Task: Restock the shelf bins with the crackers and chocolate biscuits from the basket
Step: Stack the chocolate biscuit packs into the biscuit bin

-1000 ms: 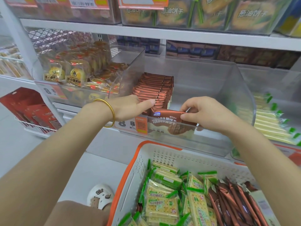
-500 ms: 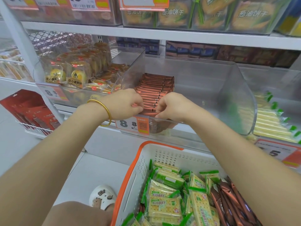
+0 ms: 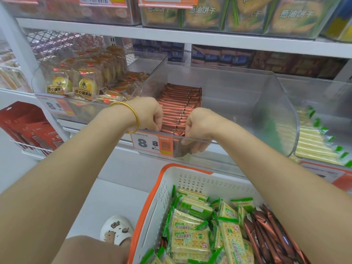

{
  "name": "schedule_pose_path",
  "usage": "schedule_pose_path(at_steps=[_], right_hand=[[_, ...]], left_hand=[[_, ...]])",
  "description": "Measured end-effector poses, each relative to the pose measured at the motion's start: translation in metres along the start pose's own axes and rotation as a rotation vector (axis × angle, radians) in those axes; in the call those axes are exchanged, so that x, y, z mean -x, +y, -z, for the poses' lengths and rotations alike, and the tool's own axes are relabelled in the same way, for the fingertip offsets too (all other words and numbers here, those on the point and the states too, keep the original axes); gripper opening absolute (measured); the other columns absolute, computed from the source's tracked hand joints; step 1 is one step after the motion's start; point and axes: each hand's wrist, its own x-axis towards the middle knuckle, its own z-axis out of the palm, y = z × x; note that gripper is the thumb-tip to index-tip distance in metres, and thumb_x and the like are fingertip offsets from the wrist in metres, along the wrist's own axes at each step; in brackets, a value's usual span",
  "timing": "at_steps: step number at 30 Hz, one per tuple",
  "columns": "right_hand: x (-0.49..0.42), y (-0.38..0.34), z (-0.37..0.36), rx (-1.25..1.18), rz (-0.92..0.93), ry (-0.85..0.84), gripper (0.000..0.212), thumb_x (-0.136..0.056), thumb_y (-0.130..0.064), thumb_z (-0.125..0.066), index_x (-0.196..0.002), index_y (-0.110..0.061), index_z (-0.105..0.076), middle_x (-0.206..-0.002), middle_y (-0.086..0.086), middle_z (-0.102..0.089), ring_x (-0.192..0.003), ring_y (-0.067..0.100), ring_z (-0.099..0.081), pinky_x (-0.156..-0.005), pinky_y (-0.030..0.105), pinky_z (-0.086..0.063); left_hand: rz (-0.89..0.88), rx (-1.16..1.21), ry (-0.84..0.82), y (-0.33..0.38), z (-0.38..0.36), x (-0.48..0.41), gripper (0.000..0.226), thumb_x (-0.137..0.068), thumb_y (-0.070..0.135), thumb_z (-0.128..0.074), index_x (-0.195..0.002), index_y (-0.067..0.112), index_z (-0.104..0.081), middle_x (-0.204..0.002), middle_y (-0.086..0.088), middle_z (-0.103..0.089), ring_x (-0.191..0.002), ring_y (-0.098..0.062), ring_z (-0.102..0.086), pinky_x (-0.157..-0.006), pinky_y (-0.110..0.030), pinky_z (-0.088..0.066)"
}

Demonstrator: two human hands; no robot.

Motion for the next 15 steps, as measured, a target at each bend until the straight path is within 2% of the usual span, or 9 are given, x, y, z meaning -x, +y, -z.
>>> schedule_pose_path(at_steps=[3,6,8,11,13,15], right_hand=[[-0.002,-0.006,-0.003,-0.035,-0.021,0.021,0.019,-0.081,-0.011,-0.074,-0.093,0.002,-0.067,-0.076,0.017,-0.073,-0.071,0.028,-0.073,-0.071,0.04,-0.06],[-0.001,-0.005,-0.004,-0.125,-0.031,0.003,0.014,-0.081,-0.009,-0.074,-0.083,-0.002,-0.062,-0.074,0.017,-0.072,-0.07,0.029,-0.073,-0.068,0.041,-0.061],[0.0,0.003,-0.001,-0.254,-0.04,0.002,0.018,-0.084,-0.007,-0.07,-0.075,-0.006,-0.055,-0.077,0.02,-0.07,-0.072,0.032,-0.072,-0.065,0.042,-0.06],[0.002,0.014,0.003,-0.416,-0.054,-0.041,0.017,-0.091,0.0,-0.056,-0.076,-0.007,-0.051,-0.083,0.021,-0.066,-0.08,0.034,-0.071,-0.069,0.039,-0.059],[-0.001,0.017,0.001,-0.244,-0.04,0.021,0.018,-0.091,-0.004,-0.056,-0.075,-0.013,-0.051,-0.095,0.018,-0.065,-0.096,0.032,-0.066,-0.079,0.035,-0.054],[0.001,0.01,-0.001,-0.12,-0.026,0.074,0.016,-0.09,-0.01,-0.056,-0.077,-0.018,-0.051,-0.112,0.017,-0.064,-0.109,0.033,-0.06,-0.092,0.039,-0.049]], left_hand=[[0.046,-0.108,-0.057,0.002,0.002,-0.004,0.016,-0.083,0.009,-0.067,-0.076,0.023,-0.068,-0.084,0.005,-0.065,-0.087,-0.019,-0.061,-0.082,-0.031,-0.051],[0.106,-0.232,-0.071,0.005,0.0,-0.007,0.009,-0.084,0.01,-0.064,-0.086,0.016,-0.071,-0.098,-0.006,-0.068,-0.092,-0.027,-0.062,-0.086,-0.037,-0.053],[0.131,-0.235,0.001,0.007,-0.003,-0.005,0.009,-0.085,0.012,-0.06,-0.089,0.012,-0.068,-0.098,-0.008,-0.067,-0.091,-0.029,-0.062,-0.084,-0.037,-0.052],[0.057,-0.08,0.162,0.016,-0.008,0.006,0.016,-0.093,0.019,-0.05,-0.093,0.011,-0.064,-0.101,-0.007,-0.064,-0.094,-0.027,-0.057,-0.085,-0.036,-0.048],[-0.014,-0.003,0.105,0.025,-0.014,0.019,0.029,-0.1,0.029,-0.038,-0.096,0.011,-0.06,-0.099,-0.005,-0.059,-0.093,-0.023,-0.052,-0.085,-0.032,-0.043],[-0.029,0.004,-0.009,0.032,-0.023,0.031,0.038,-0.102,0.037,-0.026,-0.095,0.013,-0.055,-0.096,-0.004,-0.055,-0.092,-0.022,-0.049,-0.083,-0.032,-0.039]])
